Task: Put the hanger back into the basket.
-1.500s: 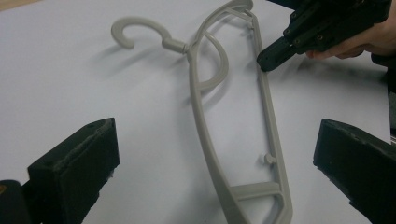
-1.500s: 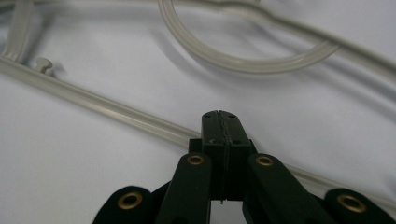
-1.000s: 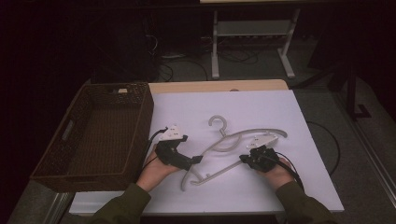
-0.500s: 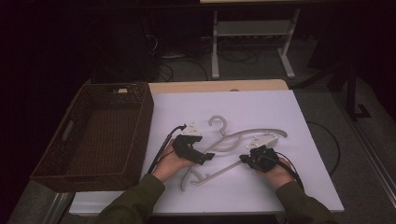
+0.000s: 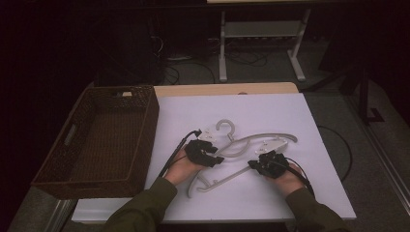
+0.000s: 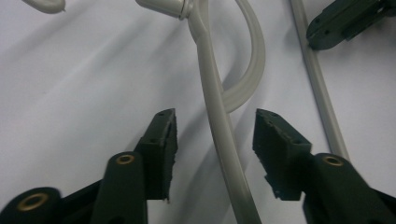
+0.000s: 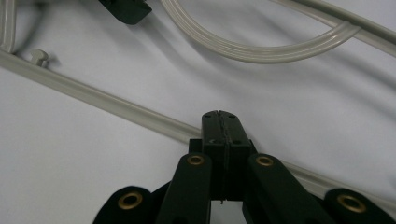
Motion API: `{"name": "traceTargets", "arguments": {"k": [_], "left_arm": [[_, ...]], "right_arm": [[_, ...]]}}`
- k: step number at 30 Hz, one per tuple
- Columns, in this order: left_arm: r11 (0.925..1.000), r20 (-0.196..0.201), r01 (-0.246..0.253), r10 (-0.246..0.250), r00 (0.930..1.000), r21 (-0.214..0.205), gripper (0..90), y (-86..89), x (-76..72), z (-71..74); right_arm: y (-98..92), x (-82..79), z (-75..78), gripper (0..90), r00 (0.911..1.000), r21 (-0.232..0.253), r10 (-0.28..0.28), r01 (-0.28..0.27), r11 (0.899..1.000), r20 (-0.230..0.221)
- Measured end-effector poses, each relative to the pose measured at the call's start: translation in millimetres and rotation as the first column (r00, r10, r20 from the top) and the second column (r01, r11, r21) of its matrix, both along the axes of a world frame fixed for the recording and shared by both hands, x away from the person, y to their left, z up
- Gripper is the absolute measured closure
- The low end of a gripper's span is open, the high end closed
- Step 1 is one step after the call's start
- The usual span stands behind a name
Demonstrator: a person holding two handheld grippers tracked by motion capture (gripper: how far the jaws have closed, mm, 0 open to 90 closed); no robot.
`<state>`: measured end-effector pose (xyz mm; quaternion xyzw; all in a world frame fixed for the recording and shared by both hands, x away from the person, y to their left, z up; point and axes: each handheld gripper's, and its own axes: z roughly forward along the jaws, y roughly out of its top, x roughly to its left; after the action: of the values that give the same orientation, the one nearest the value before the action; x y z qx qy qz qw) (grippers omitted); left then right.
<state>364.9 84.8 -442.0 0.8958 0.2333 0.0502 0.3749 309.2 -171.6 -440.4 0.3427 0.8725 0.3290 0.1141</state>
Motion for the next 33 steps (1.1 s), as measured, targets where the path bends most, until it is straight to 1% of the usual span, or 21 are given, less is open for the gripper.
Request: {"name": "traceTargets", "arguments": {"k": [1,2,3,6,7,8,11,12,13,14,17,19,21,23,24,25,28,30,31,32,33], "left_arm": [[0.9997,0.002,0.017,-0.017,0.9999,0.018,52.7,0.2,0.4,0.5],[1.0,-0.003,0.005,-0.004,1.0,0.004,55.2,-1.1,-0.6,0.0],[0.9999,-0.002,0.003,-0.003,1.0,0.016,56.9,-1.2,-0.8,0.4],[0.9998,-0.006,0.0,0.0,1.0,0.019,63.8,-0.9,-0.6,1.3],[0.9994,-0.01,0.01,-0.01,0.9999,0.033,65.4,0.3,0.3,2.1],[0.9994,-0.013,0.01,-0.01,0.9999,0.032,67.4,0.3,0.5,2.1],[0.9995,-0.027,0.009,-0.008,0.9996,0.031,70.7,0.4,0.9,2.8],[0.9996,-0.031,0.005,-0.004,0.9995,0.027,72.0,0.1,0.7,3.0],[0.9999,-0.036,-0.006,0.006,0.9993,0.012,73.0,-0.6,0.2,2.7],[0.9999,-0.039,-0.004,0.005,0.9992,0.011,73.8,-0.8,0.2,2.8],[0.9999,-0.044,-0.006,0.006,0.999,0.01,76.4,-1.4,0.1,3.4],[0.9998,-0.044,-0.001,0.002,0.999,0.022,77.0,-0.6,0.7,4.3],[0.9998,-0.054,-0.011,0.012,0.9985,0.018,77.6,-1.0,0.4,4.8],[0.9995,-0.061,-0.032,0.032,0.9976,0.003,78.2,-1.8,-0.2,5.0],[0.9994,-0.063,-0.035,0.035,0.9974,0.004,78.5,-1.4,0.0,5.8],[0.9994,-0.06,-0.031,0.032,0.9977,0.013,78.9,-0.7,0.4,6.8],[0.9982,-0.059,-0.06,0.06,0.9965,0.0,79.9,-1.3,-0.7,8.6],[0.9975,-0.05,-0.07,0.07,0.9963,-0.001,80.6,-0.5,-0.6,10.2],[0.9952,-0.049,-0.097,0.096,0.9942,-0.017,81.1,-1.1,-0.8,10.5],[0.9955,-0.044,-0.094,0.094,0.9946,-0.008,81.7,0.6,0.8,11.6],[0.9945,-0.046,-0.103,0.102,0.9937,-0.019,82.1,1.1,1.8,12.0]], "right_arm": [[0.0,0.0,0.0,89.3,1.0,0.0,0.0,0.0,1.0,0.0],[0.1,0.0,-0.1,89.3,1.0,0.001,-0.001,0.001,1.0,0.0],[0.0,0.0,0.0,89.3,1.0,0.0,0.0,0.0,1.0,0.0],[0.0,-0.1,0.0,89.3,1.0,0.0,-0.001,0.001,1.0,0.001],[0.1,-0.2,0.1,89.3,1.0,-0.001,0.0,0.0,1.0,0.001],[0.1,-0.2,0.1,89.3,1.0,-0.002,0.0,0.0,1.0,0.002],[0.1,-0.3,0.2,89.3,1.0,-0.002,0.0,0.0,1.0,0.003],[0.2,-0.3,0.3,89.3,1.0,-0.002,0.001,-0.001,1.0,0.004],[0.3,-0.5,0.3,89.3,1.0,-0.001,-0.001,0.001,1.0,0.004],[0.4,-0.5,0.3,89.3,1.0,-0.001,0.0,0.0,1.0,0.005],[0.4,-0.7,0.4,89.3,1.0,0.001,-0.001,0.001,1.0,0.005],[0.3,-0.7,0.3,89.3,1.0,0.0,0.001,-0.001,1.0,0.009],[0.4,-0.8,0.5,89.3,0.9999,-0.002,0.001,-0.001,1.0,0.011],[0.2,-1.0,0.9,89.3,0.9999,-0.002,0.001,-0.001,1.0,0.012],[0.0,-1.1,1.2,89.3,0.9999,-0.003,0.003,-0.003,1.0,0.014],[0.1,-1.2,1.3,89.2,0.9999,-0.001,0.0,0.0,1.0,0.014],[0.9,-1.9,1.5,89.3,0.9999,0.0,0.001,-0.001,1.0,0.011],[1.2,-2.3,1.9,89.2,0.9999,0.004,0.004,-0.004,1.0,0.012],[1.3,-2.5,2.1,89.2,0.9999,0.006,0.005,-0.005,1.0,0.011],[1.5,-2.6,1.6,89.2,0.9999,0.01,0.009,-0.009,1.0,0.011],[1.7,-3.0,1.6,89.2,0.9999,0.001,0.015,-0.015,1.0,0.009]]}}
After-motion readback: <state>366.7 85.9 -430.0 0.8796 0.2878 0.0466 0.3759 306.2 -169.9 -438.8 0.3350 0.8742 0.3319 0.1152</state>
